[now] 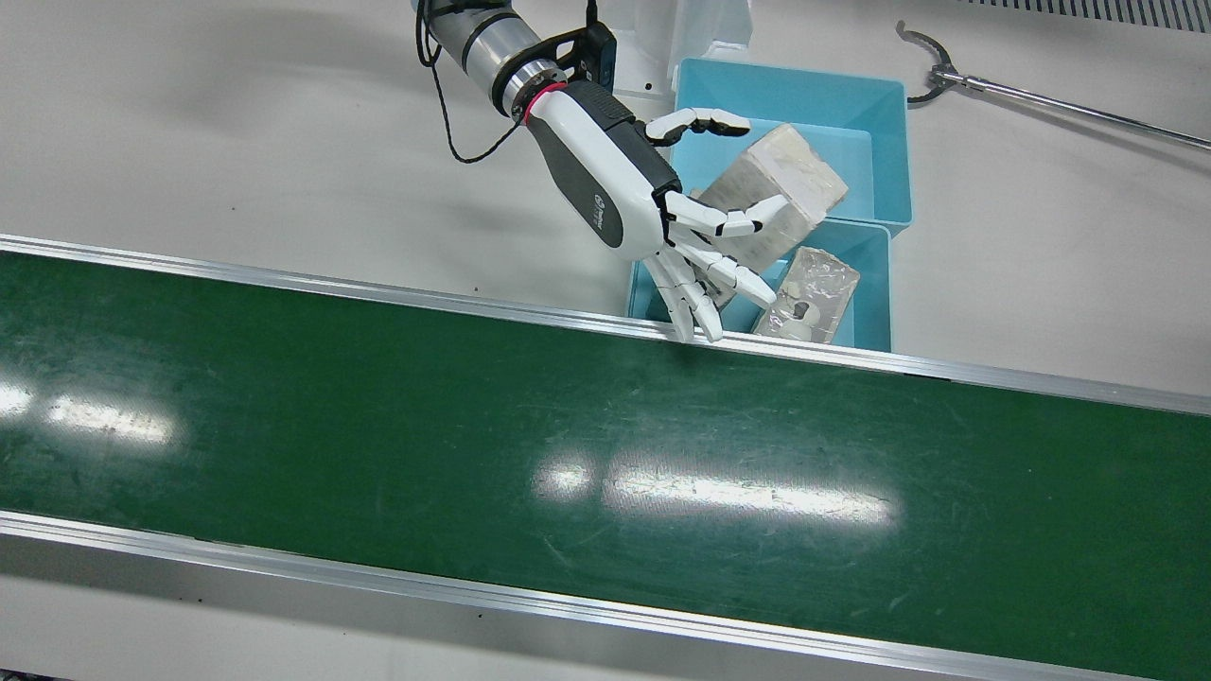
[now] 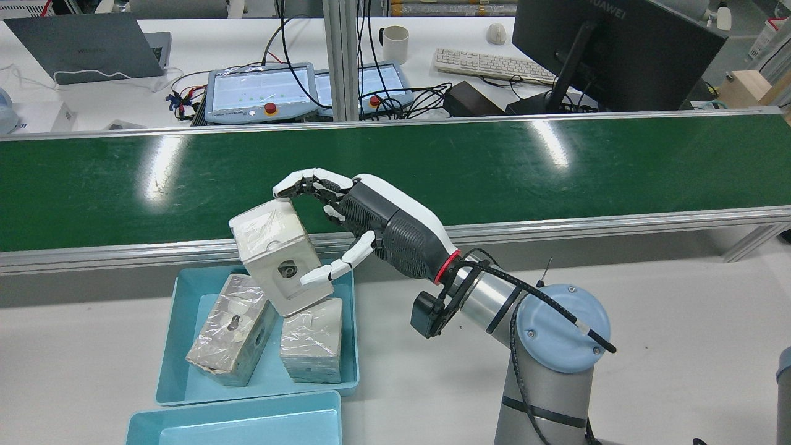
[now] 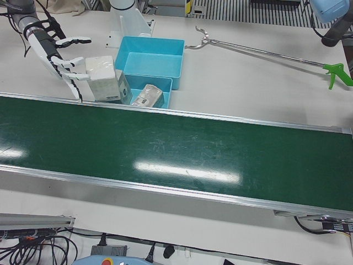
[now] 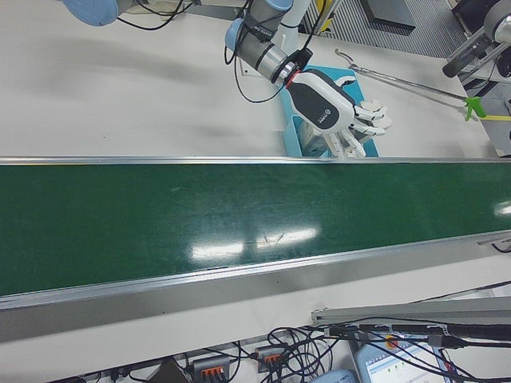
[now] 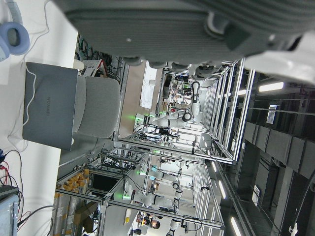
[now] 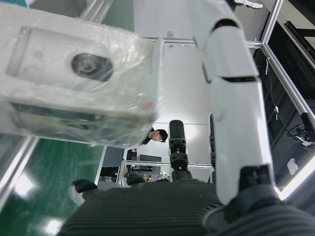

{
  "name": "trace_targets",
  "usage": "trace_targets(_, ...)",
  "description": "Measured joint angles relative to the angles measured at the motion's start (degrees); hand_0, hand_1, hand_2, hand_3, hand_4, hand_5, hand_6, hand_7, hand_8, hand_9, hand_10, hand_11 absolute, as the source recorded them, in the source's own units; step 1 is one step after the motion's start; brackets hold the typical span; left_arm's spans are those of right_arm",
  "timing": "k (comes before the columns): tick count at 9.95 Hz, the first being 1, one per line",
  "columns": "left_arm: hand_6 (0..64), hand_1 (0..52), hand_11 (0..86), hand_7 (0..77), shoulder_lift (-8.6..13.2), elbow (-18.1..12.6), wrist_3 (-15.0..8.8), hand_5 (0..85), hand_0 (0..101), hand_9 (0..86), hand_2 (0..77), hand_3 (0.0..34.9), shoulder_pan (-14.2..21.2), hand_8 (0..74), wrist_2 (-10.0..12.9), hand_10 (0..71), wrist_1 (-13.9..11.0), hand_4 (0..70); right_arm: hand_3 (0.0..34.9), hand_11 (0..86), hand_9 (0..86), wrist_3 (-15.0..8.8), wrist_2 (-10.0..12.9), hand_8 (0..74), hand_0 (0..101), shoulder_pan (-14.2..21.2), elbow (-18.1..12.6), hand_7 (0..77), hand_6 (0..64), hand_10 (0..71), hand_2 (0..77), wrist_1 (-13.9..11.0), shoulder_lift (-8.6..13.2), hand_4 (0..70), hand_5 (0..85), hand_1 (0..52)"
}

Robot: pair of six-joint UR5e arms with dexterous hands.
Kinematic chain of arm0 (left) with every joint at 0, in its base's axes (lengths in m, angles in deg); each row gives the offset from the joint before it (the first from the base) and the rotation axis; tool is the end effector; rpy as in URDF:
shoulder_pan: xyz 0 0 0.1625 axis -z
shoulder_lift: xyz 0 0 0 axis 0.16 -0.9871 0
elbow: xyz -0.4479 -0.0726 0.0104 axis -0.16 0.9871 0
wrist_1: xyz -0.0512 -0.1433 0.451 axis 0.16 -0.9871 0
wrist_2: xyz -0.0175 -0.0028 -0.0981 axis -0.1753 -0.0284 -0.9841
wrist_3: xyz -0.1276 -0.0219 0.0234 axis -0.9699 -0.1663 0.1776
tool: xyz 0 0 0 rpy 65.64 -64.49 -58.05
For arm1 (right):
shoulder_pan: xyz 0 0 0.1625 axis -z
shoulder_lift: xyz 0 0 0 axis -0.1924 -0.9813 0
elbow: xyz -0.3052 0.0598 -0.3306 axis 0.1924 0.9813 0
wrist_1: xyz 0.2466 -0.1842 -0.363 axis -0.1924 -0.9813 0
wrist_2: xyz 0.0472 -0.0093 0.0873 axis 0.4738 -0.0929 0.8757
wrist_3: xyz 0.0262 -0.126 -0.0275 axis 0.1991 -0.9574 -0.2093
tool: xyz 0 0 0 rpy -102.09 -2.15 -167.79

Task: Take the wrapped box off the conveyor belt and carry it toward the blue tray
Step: 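Lift the box off the belt and carry it over the blue tray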

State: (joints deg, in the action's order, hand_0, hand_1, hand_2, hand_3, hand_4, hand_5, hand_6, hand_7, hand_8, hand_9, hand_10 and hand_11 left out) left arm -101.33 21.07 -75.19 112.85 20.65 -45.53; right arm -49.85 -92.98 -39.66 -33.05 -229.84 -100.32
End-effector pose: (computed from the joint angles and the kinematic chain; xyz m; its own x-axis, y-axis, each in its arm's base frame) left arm -0.2364 -0.6010 0.5293 -0.9813 -0.1070 0.1603 -0.1560 -0.0476 -0.9866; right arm -0.4859 -0.4743 0.1463 -0.8636 0.4768 0.1638 0.1307 0.5255 -0.8407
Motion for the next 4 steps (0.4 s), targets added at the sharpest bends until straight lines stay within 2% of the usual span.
trace_targets(1,0.5,0.0,0.0,0.5,0.00,0.00,0.00,1.1,0,0.0,0.5,0.0,0.00,0.0,0.00,0.5,0.00,0.0,30.3,0.5,3.8,0.13,-1.20,0.0,52,-2.36,-1.28,23.5,3.3,0.0,17.5,-0.54,-0.24,14.7,33.3,17.5)
trace_targets(2,0.5,0.0,0.0,0.0,0.00,0.00,0.00,1.1,0,0.0,0.5,0.0,0.00,0.0,0.00,0.0,0.00,0.0,30.9,0.5,3.8,0.70,-2.67,0.0,53,-5.75,-3.14,26.2,3.3,0.0,18.0,-2.56,-0.40,14.7,32.7,18.5)
trace_targets(3,0.5,0.0,0.0,0.0,0.00,0.00,0.00,1.1,0,0.0,0.5,0.0,0.00,0.0,0.00,0.0,0.00,0.0,30.9,0.5,3.8,2.47,-4.67,0.0,53,-9.64,-4.44,26.2,3.3,0.0,18.0,-5.10,-0.60,14.7,32.7,18.5)
trace_targets(4,0.5,0.0,0.0,0.0,0.00,0.00,0.00,1.1,0,0.0,0.5,0.0,0.00,0.0,0.00,0.5,0.00,0.0,30.4,0.5,3.8,5.07,-7.03,0.0,54,-13.83,-5.03,26.2,4.4,0.0,20.2,-7.00,-1.32,16.9,33.8,22.4)
